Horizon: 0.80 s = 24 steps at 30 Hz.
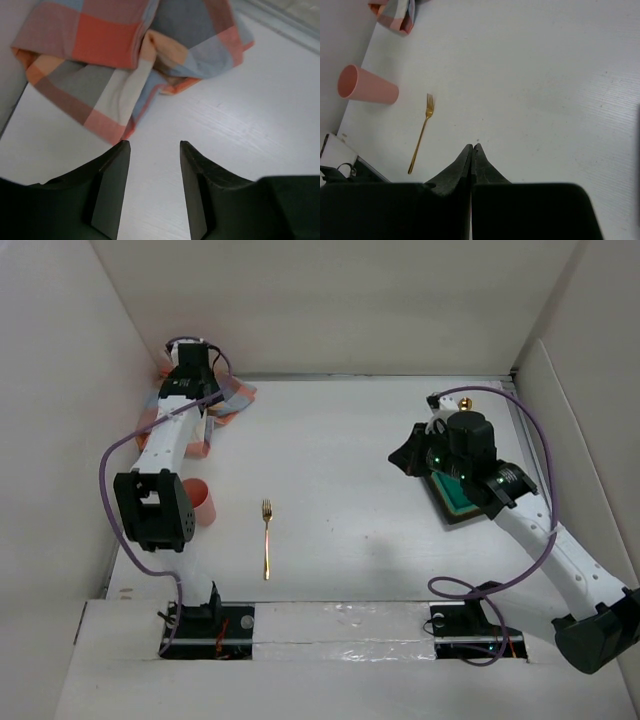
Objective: Set the dinner table for one person
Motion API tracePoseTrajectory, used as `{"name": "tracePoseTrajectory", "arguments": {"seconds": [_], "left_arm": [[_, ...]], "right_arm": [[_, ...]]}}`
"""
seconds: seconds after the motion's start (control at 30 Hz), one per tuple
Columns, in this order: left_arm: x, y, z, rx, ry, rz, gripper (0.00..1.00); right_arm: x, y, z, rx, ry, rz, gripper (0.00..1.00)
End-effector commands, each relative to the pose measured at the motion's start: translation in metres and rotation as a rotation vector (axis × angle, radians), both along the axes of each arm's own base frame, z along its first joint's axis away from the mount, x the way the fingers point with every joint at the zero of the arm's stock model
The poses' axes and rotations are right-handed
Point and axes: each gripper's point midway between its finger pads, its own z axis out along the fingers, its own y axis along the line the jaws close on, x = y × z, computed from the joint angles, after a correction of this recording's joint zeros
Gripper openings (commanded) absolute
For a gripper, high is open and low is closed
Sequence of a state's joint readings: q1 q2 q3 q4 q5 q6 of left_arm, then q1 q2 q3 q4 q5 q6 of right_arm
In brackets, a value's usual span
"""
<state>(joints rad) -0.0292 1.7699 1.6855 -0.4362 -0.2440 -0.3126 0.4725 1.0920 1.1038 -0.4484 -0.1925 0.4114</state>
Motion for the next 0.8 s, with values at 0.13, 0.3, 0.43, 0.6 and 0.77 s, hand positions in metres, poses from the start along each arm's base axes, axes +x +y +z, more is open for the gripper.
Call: {"name": "tracePoseTrajectory", "arguments": {"seconds": [0.13,0.3,0.43,0.6,0.77], "left_arm": [[0.001,0.039,-0.066,0.123,0.247,0.077,0.44],[0.015,0.052,-0.088,0.128,0.302,0.098,0.43],[0.023,0.052,-0.113,0.143,0.349,0.072,0.43],[0.029,0.056,-0.132,0.161,0.386,0.077,0.43],[0.032,0.061,-0.164,0.160,0.448,0.092,0.36]], "right_arm": [[-0.007,0.000,0.011,0.031,-0.051,0.025,0.13],[-0.010,0.000,0.007,0.019,-0.039,0.040,0.29],[-0.011,0.002,0.004,0.018,-0.026,0.050,0.32],[-0.010,0.010,0.006,0.015,-0.017,0.071,0.32],[-0.010,0.014,0.004,-0.001,0.000,0.069,0.32]]}}
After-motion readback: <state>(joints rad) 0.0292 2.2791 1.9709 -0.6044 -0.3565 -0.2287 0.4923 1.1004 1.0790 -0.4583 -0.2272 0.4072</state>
